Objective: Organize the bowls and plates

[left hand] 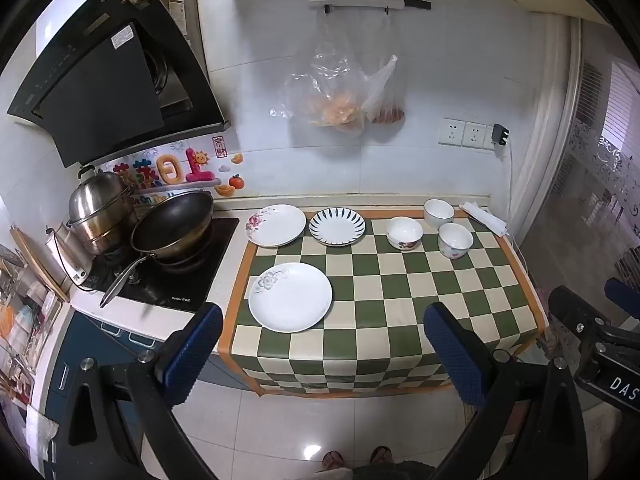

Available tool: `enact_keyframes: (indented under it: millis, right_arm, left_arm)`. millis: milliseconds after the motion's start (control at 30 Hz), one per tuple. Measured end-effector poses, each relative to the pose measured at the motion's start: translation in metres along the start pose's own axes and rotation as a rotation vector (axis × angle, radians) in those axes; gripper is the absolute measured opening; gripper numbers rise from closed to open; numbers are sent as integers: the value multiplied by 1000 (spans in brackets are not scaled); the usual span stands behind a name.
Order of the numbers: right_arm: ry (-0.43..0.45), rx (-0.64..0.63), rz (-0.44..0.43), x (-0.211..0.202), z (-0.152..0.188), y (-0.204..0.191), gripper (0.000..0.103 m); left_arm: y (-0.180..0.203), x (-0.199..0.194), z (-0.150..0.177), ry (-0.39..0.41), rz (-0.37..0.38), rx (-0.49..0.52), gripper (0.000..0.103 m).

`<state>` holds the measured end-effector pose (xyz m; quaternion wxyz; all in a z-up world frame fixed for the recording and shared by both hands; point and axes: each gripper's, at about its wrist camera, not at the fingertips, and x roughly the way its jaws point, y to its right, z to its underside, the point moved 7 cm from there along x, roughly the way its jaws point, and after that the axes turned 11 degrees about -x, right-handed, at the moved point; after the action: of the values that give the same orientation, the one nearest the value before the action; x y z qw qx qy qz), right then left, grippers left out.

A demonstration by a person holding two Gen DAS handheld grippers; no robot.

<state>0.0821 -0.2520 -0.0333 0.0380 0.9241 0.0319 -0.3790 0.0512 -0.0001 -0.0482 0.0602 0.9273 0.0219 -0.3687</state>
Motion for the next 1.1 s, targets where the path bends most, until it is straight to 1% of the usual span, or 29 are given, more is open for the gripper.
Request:
enact_keyframes:
  millis: [33,67,533,833,1100]
  right_arm:
    - [13,9,-11,0,-1,0,103]
    - [-1,-9,8,0,0,0,103]
    - [1,3,5,6,7,2,103]
    - [-5,2,14,9,1,0,103]
    - [-5,-1,12,8,1,-2,103]
  left_arm:
    - [0,0,0,0,-1,0,103]
    - [0,1,0,-1,0,-1,103]
    - [1,-1,0,2,-3,3,103]
    - [11,8,3,3,-4,1,103]
    - [9,11,3,4,-3,-1,103]
